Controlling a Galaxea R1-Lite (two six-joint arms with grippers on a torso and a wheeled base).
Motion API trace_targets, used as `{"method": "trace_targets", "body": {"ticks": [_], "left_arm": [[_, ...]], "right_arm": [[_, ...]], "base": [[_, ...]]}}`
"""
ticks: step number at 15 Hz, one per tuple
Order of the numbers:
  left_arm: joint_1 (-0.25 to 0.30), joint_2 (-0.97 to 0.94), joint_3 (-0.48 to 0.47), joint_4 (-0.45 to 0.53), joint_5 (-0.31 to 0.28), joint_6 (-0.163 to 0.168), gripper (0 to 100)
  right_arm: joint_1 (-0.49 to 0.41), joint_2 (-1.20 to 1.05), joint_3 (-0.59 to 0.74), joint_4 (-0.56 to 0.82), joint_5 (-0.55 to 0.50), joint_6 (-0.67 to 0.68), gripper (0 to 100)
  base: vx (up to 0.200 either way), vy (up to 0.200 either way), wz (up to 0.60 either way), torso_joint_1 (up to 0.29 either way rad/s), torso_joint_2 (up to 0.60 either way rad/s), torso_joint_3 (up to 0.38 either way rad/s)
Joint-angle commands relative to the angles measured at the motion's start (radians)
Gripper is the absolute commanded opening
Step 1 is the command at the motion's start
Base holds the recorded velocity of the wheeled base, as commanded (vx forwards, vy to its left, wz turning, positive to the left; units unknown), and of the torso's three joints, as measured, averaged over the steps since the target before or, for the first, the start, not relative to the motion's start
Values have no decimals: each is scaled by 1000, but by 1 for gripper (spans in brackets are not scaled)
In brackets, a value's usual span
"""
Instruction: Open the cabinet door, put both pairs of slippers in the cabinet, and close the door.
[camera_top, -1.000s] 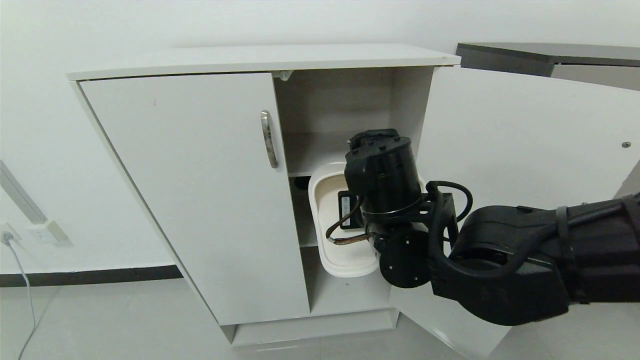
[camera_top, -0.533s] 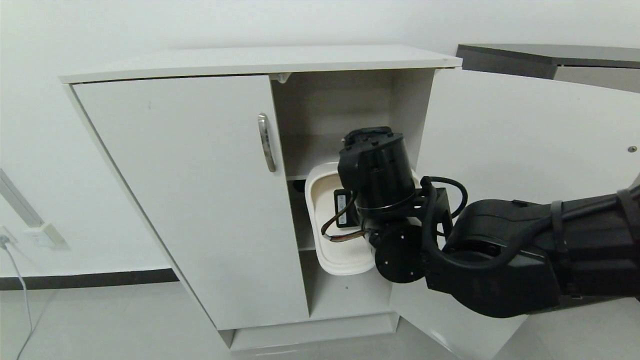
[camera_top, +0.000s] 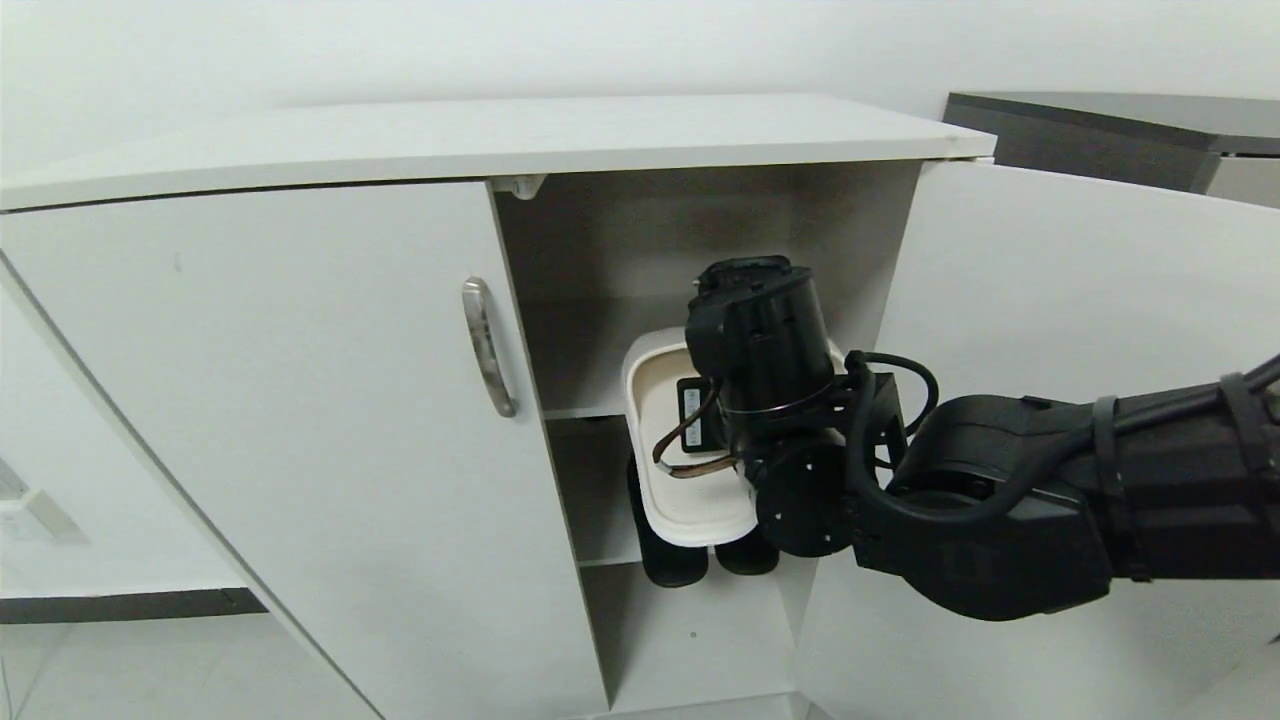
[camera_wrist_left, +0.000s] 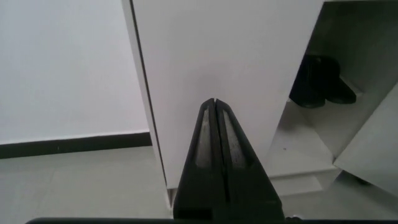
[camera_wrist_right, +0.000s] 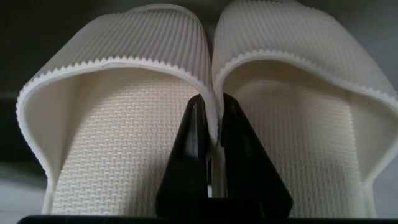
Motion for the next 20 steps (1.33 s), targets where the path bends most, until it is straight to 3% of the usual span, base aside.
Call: {"method": "trace_targets", "body": {"ticks": [1,5,14,20], "left_arm": [[0,0,1,0,1,0,0],[0,1,-1,0,1,-2,0],[0,0,1,0,2,-3,0],[0,0,-1,0,4,-3,0]], "right_arm": [[1,-2,6,0,9,0,0],[-11,-2,-8,4,60,-2,0],[-117,186,-353,176,98,0,0],[-139,246,-422,169,97,-17,0]], "base": [[200,0,0,2,7,2],[0,0,0,0,0,0],[0,0,0,0,0,0],[0,0,0,0,0,0]]}}
